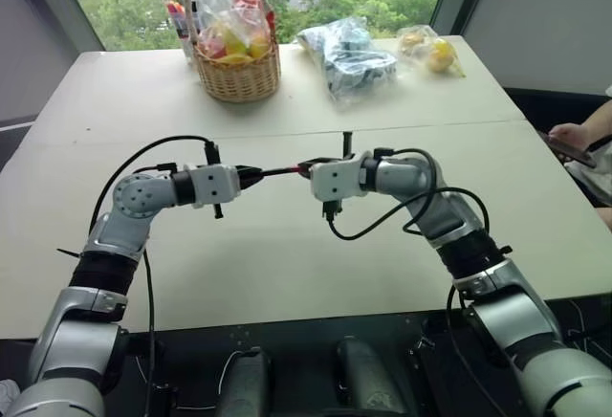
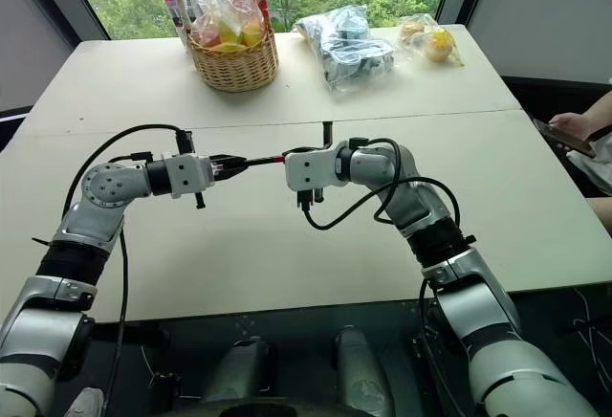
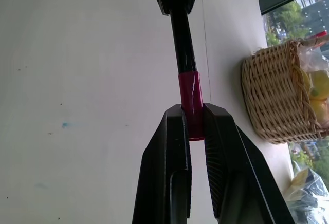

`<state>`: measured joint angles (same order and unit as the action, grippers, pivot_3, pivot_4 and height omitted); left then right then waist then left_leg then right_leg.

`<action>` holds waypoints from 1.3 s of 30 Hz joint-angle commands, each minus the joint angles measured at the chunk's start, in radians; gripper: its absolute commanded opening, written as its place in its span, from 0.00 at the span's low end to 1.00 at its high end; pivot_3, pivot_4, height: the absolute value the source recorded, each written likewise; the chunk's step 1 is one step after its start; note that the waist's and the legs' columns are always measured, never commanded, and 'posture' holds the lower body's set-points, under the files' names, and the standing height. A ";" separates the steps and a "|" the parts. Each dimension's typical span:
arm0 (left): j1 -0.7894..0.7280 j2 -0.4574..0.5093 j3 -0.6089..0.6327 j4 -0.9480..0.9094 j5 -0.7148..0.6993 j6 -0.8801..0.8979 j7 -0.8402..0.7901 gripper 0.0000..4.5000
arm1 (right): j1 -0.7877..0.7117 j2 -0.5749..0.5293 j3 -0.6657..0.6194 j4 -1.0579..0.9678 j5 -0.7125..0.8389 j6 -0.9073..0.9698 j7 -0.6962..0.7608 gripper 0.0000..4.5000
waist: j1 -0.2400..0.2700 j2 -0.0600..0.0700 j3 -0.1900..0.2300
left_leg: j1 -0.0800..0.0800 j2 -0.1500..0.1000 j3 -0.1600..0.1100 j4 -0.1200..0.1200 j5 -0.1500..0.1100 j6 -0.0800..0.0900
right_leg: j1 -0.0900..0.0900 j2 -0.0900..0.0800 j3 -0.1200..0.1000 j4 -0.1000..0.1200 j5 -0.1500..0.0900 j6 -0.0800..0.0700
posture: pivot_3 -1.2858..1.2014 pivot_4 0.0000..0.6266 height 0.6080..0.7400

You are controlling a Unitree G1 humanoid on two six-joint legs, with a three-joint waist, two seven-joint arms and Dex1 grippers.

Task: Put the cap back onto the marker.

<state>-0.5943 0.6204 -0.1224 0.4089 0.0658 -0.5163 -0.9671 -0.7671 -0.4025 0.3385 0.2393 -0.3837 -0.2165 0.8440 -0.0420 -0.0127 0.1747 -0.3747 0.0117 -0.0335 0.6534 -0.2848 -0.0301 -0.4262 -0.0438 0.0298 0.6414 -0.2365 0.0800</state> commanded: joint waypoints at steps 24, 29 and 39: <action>0.441 0.008 0.272 -0.649 -0.241 0.795 0.309 0.00 | 0.154 -0.104 -0.130 -0.223 0.279 0.298 0.067 0.60 | 0.003 0.000 0.000 | 0.000 0.001 0.000 0.000 0.000 0.000 | 0.000 -0.001 0.001 0.002 -0.001 0.000 | 0.52 0.24 1.00; 0.531 -0.071 0.361 -0.819 -0.294 1.093 0.467 0.00 | 0.198 -0.103 -0.151 -0.304 0.321 0.399 0.051 0.60 | -0.003 0.000 0.000 | 0.001 0.001 -0.001 0.000 0.000 0.000 | 0.000 0.000 0.001 0.003 -0.001 0.000 | 0.52 0.24 1.00; 0.531 -0.236 0.456 -1.006 -0.326 1.552 0.744 0.00 | 0.208 -0.094 -0.219 -0.450 0.515 0.624 0.077 0.60 | 0.007 -0.001 0.000 | 0.001 0.000 -0.002 0.002 0.000 0.000 | 0.000 0.000 0.001 0.004 -0.001 -0.001 | 0.52 0.24 1.00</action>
<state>-0.0475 0.3908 0.3055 -0.5424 -0.2512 0.9899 -0.2559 -0.5489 -0.4925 0.1528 -0.1577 0.0842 0.3901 0.9130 -0.0353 -0.0136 0.1749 -0.3736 0.0117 -0.0356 0.6556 -0.2848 -0.0303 -0.4257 -0.0435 0.0306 0.6458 -0.2375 0.0791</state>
